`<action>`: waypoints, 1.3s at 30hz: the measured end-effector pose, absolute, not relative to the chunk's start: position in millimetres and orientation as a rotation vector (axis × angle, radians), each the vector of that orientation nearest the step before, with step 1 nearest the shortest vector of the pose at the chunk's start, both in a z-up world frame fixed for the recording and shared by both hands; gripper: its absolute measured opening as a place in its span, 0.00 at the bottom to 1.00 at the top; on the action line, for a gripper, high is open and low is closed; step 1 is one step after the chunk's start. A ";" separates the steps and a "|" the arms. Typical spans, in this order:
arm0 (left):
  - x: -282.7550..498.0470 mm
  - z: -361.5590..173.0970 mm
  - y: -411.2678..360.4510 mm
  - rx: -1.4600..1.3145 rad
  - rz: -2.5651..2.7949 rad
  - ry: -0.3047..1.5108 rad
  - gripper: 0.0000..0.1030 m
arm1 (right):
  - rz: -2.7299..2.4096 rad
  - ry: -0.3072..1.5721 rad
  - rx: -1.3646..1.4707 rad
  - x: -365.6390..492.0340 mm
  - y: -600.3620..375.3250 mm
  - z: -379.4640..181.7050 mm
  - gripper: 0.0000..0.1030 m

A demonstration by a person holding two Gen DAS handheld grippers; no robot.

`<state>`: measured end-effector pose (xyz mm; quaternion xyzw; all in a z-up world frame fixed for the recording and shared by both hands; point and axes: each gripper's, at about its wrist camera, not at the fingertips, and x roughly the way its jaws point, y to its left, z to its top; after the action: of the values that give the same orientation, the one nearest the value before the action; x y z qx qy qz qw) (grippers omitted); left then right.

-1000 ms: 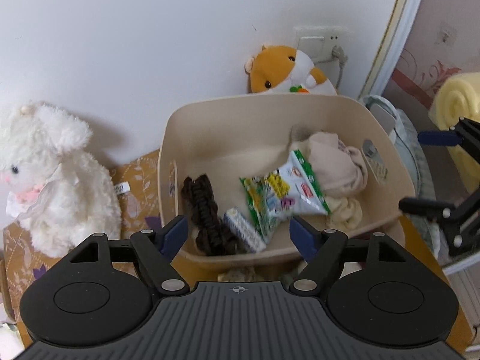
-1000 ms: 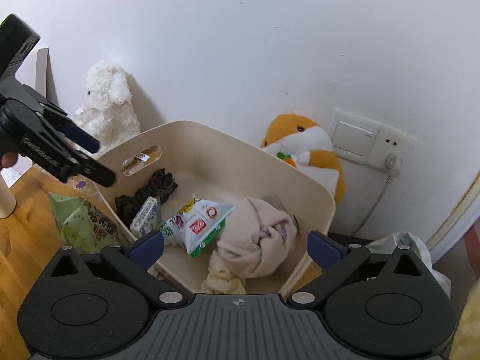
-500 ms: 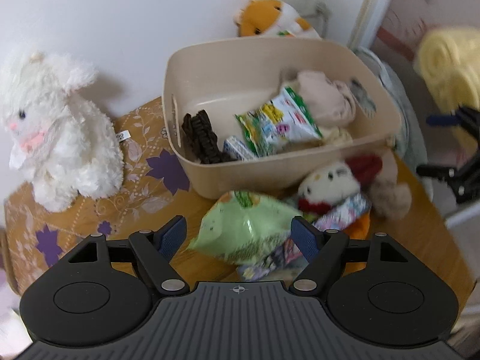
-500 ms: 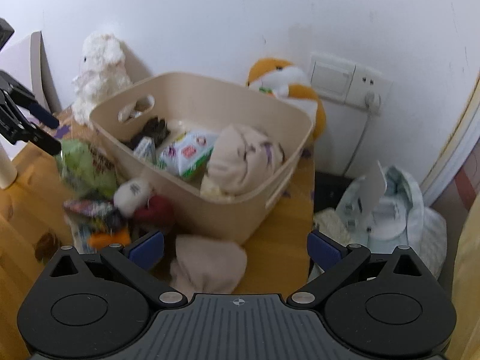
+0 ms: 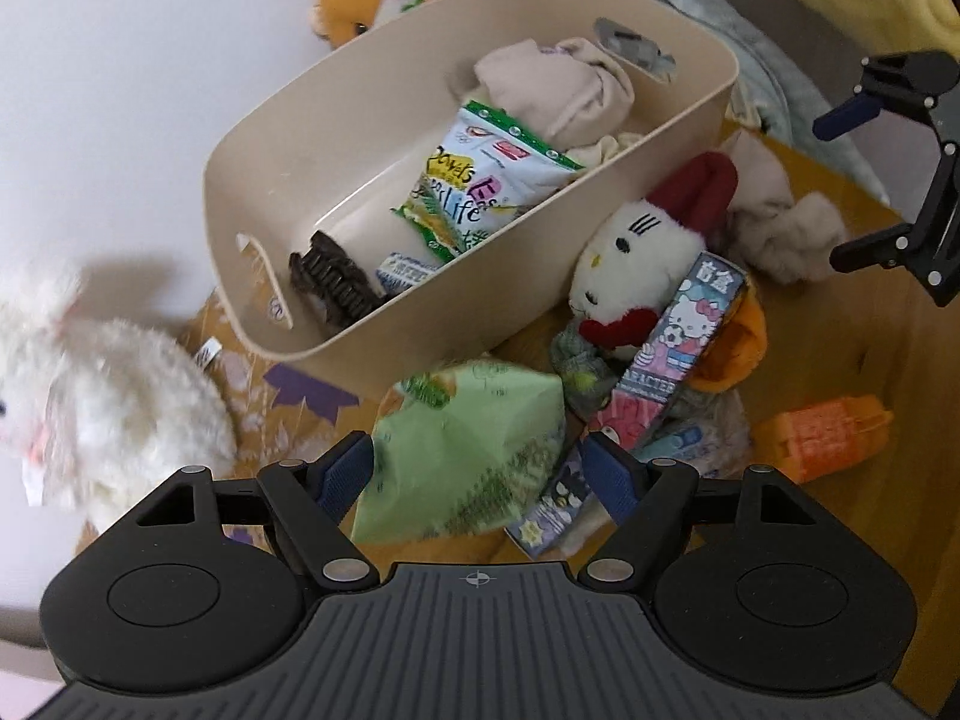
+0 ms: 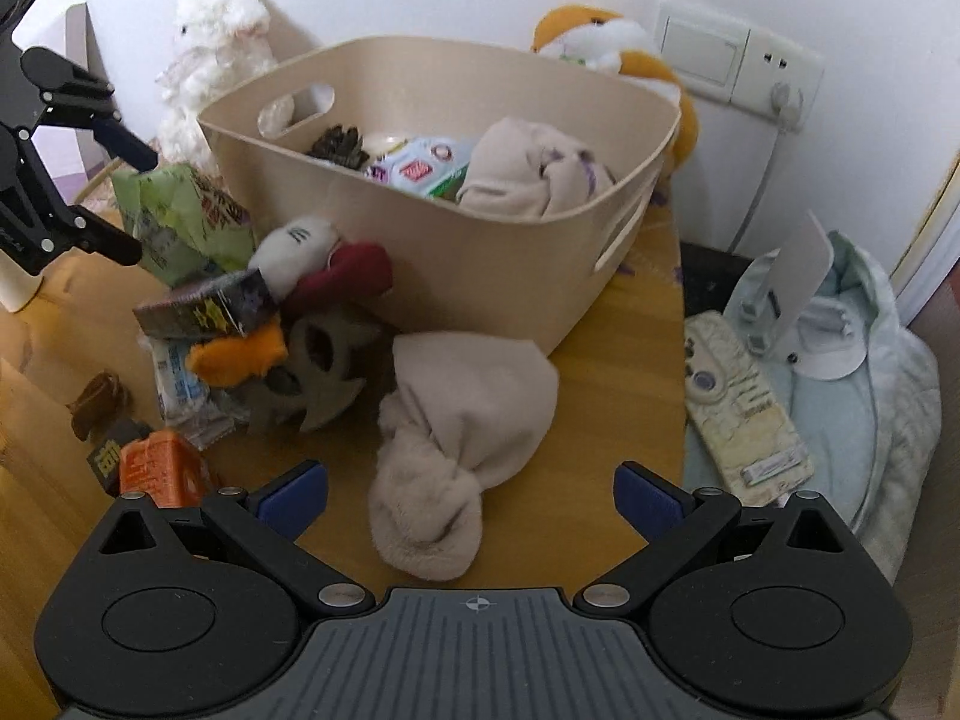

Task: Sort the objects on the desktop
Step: 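Grasp the light green snack bag with the left tool while the right tool grasps the beige cloth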

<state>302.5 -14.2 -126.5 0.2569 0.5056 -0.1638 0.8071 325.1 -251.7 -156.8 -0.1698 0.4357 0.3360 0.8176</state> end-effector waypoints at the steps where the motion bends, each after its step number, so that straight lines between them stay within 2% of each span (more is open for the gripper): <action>1: 305.1 -129.0 -15.4 0.570 -0.343 1.068 0.76 | 0.713 0.934 -0.361 325.8 -250.2 -159.8 1.00; 11: 327.4 -150.4 -23.7 0.618 -0.334 1.063 0.77 | 0.694 0.971 -0.369 339.7 -230.0 -180.6 0.99; 12: 328.3 -152.7 -24.6 0.626 -0.331 1.062 0.76 | 0.696 0.968 -0.362 340.5 -228.6 -180.6 0.95; 14: 329.1 -156.2 -26.3 0.634 -0.330 1.066 0.74 | 0.704 0.977 -0.346 342.6 -226.6 -180.8 0.78; 15: 329.2 -156.6 -26.9 0.634 -0.331 1.065 0.71 | 0.705 0.987 -0.338 343.9 -225.9 -181.5 0.75; 17: 330.0 -156.3 -26.2 0.629 -0.326 1.066 0.66 | 0.710 0.999 -0.327 344.8 -226.0 -182.0 0.57; 18: 330.6 -155.5 -24.5 0.612 -0.331 1.073 0.60 | 0.716 1.006 -0.321 345.7 -226.4 -182.6 0.55; 23: 326.4 -150.6 -16.4 0.576 -0.325 1.078 0.56 | 0.738 1.013 -0.308 341.5 -230.3 -178.4 0.36; 28: 316.1 -143.7 -7.7 0.557 -0.311 1.072 0.55 | 0.758 0.997 -0.317 333.4 -234.9 -169.5 0.33; 39: 289.3 -110.9 12.0 0.506 -0.277 0.996 0.55 | 0.789 0.887 -0.326 324.6 -247.5 -126.5 0.33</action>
<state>289.3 12.0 -110.9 0.2393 0.4709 -0.1310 0.8389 324.6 -247.5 -126.5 -0.1529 0.4159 0.3700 0.8165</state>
